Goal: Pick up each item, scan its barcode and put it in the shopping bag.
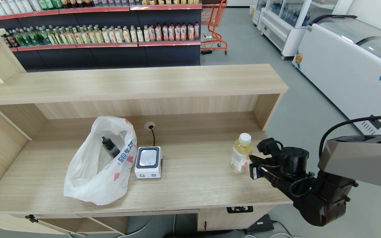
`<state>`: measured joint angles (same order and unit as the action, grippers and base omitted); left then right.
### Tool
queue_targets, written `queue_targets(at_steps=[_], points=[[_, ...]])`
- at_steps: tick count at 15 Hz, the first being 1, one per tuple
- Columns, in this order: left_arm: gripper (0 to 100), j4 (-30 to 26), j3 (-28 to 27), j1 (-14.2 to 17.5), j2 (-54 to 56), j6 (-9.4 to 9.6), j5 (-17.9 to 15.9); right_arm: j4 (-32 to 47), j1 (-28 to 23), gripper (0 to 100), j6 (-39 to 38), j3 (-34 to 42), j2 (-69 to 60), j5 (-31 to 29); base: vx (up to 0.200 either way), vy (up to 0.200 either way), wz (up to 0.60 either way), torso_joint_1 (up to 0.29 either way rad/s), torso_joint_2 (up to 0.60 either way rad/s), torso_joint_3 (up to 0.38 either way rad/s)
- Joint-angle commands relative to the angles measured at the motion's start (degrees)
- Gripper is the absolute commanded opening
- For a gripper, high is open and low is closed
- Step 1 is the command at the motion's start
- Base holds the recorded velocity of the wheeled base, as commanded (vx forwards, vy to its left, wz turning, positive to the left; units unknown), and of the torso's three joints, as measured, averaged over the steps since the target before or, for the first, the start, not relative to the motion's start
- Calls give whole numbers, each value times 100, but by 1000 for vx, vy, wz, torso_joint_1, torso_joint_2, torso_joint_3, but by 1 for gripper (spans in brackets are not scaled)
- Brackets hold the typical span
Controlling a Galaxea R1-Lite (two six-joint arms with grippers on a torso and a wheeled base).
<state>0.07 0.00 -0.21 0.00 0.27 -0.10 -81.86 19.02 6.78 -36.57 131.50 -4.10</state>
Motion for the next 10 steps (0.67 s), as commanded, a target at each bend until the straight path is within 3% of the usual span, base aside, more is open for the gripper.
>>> queue_targets(at_steps=[1, 3, 4, 10], points=[[100, 1, 0, 3, 0, 0, 10, -5, 14, 0, -10, 106, -160, -12, 0, 0, 0, 0, 0, 0], [100, 1, 0, 3, 0, 0, 1, 12, 5, 0, -19, 370, -450, -3, 0, 0, 0, 0, 0, 0], [100, 1, 0, 3, 0, 0, 1, 3, -12, 100, -27, 467, -590, -3, 0, 0, 0, 0, 0, 0], [100, 1, 0, 3, 0, 0, 1, 39, -311, 100, 421, 985, -845, -21, 0, 0, 0, 0, 0, 0]])
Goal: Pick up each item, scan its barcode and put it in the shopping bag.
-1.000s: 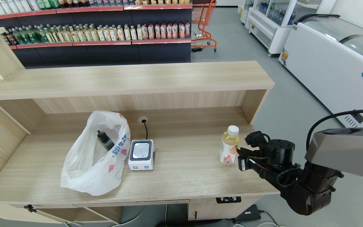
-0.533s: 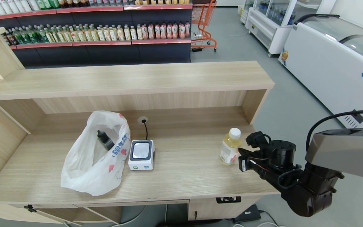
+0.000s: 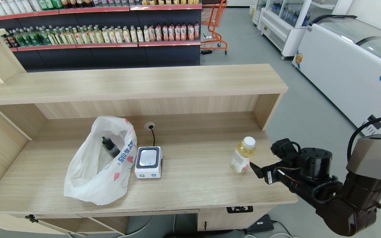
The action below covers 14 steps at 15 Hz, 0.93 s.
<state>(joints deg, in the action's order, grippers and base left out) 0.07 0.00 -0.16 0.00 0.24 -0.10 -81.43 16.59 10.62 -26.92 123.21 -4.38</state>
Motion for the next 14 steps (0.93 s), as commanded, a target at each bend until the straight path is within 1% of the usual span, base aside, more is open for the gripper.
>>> queue_targets(at_steps=[1, 3, 6, 9, 14], points=[[100, 1, 0, -2, 0, 2, 1, -22, -77, 100, 46, -59, 115, 25, 0, 0, 0, 0, 0, 0], [100, 1, 0, -2, 0, 2, 1, -39, -68, 100, 37, -437, 520, 42, 0, 0, 0, 0, 0, 0], [100, 1, 0, -2, 0, 2, 1, -39, 37, 100, 54, -1272, 1082, 218, 0, 0, 0, 0, 0, 0], [100, 1, 0, -2, -9, 2, 1, -13, 178, 100, 63, -1967, 1531, 235, 0, 0, 0, 0, 0, 0], [100, 1, 0, -2, 0, 2, 1, 13, 415, 100, 37, -2441, 1847, 350, 0, 0, 0, 0, 0, 0]])
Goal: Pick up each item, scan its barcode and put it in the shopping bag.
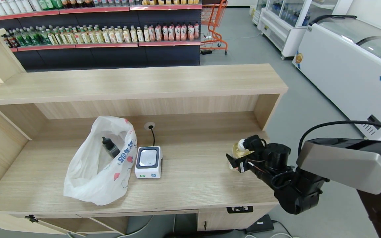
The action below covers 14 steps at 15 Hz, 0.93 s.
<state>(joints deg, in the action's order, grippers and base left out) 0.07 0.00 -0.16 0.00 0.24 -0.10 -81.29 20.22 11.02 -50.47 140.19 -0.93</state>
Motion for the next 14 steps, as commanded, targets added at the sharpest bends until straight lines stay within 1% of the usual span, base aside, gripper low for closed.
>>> queue_targets(at_steps=[1, 5, 9, 11, 12, 14], points=[[100, 1, 0, -2, 0, 2, 1, 8, 105, 100, -21, -147, 202, -4, 0, 0, 0, 0, 0, 0], [100, 1, 0, -2, 0, 2, 1, -54, 245, 100, -74, -464, 527, -57, 0, 0, 0, 0, 0, 0], [100, 1, 0, -2, 0, 2, 1, -28, 280, 100, -144, -1228, 975, -197, 0, 0, 0, 0, 0, 0], [100, 1, 0, -2, 0, 2, 1, -19, 307, 100, -170, -1457, 1072, -224, 0, 0, 0, 0, 0, 0], [100, 1, 0, -2, 0, 2, 1, -10, 315, 0, -170, -1536, 1072, -215, 0, 0, 0, 0, 0, 0], [100, 1, 0, -2, 0, 2, 1, -1, 298, 0, -170, -1580, 1019, -206, 0, 0, 0, 0, 0, 0]])
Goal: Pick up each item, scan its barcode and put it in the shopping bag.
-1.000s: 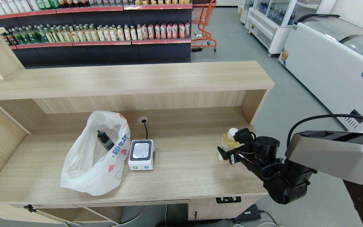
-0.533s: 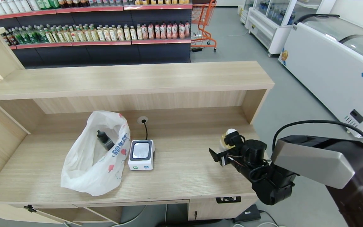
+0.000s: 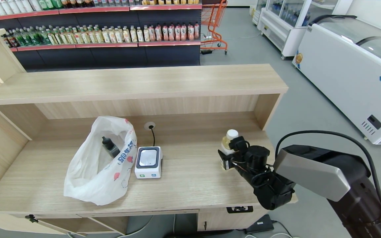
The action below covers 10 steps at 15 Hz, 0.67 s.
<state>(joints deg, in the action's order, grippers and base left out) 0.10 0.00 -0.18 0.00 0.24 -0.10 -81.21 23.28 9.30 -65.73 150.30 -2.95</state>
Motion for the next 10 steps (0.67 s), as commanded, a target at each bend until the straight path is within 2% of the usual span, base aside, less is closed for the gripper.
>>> queue_targets(at_steps=[1, 6, 8, 10], points=[[100, -1, 0, 1, -9, 2, 1, -9, -26, 0, 1, -45, -18, 5, 0, 0, 0, 0, 0, 0], [100, -1, 0, 1, 0, 2, 1, -52, -26, 0, 160, 96, -53, -13, 0, 0, 0, 0, 0, 0], [100, -1, 0, 1, 0, -7, 1, -114, -34, 0, 318, 500, -115, 5, 0, 0, 0, 0, 0, 0], [100, -1, 0, 1, 0, 2, 1, -158, -122, 0, -95, 1001, -625, 5, 0, 0, 0, 0, 0, 0]])
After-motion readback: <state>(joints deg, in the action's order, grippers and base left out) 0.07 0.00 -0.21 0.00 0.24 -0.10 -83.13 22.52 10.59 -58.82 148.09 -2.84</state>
